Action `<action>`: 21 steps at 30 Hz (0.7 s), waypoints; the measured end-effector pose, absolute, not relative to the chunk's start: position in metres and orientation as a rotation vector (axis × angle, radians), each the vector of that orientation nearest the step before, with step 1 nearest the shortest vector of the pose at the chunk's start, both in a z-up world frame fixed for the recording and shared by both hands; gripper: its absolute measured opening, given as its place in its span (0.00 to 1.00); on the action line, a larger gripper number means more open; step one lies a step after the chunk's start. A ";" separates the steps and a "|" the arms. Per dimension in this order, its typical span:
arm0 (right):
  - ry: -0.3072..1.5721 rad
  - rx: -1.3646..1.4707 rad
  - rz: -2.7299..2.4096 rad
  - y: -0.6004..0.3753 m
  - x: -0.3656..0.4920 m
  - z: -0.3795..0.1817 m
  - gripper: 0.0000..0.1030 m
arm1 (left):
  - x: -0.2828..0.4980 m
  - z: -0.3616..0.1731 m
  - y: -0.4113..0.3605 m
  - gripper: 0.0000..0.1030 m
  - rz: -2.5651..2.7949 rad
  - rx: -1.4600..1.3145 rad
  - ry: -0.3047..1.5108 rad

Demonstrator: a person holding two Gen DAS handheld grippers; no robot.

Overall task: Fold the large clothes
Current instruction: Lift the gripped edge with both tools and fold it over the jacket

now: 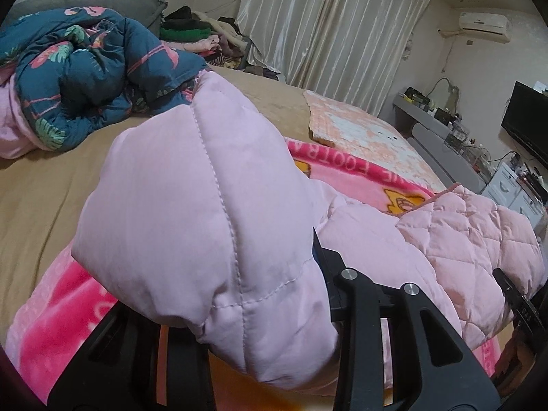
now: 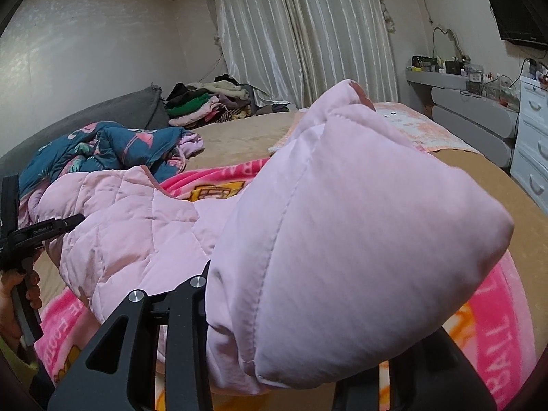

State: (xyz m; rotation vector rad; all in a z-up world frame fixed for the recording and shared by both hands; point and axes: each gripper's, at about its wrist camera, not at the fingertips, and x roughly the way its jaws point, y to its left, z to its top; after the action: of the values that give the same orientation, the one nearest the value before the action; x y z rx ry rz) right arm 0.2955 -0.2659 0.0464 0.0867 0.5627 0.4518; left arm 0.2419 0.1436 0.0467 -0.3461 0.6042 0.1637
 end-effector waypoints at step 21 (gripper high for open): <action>0.618 0.058 0.405 -0.266 0.207 0.030 0.33 | 0.150 0.020 0.135 0.29 0.160 -0.281 0.617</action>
State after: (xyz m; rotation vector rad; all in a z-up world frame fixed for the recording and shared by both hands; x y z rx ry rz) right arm 0.2072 -0.2663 0.0303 0.0579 0.6181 0.4055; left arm 0.1505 0.1354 0.0198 -0.2814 0.6170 0.1599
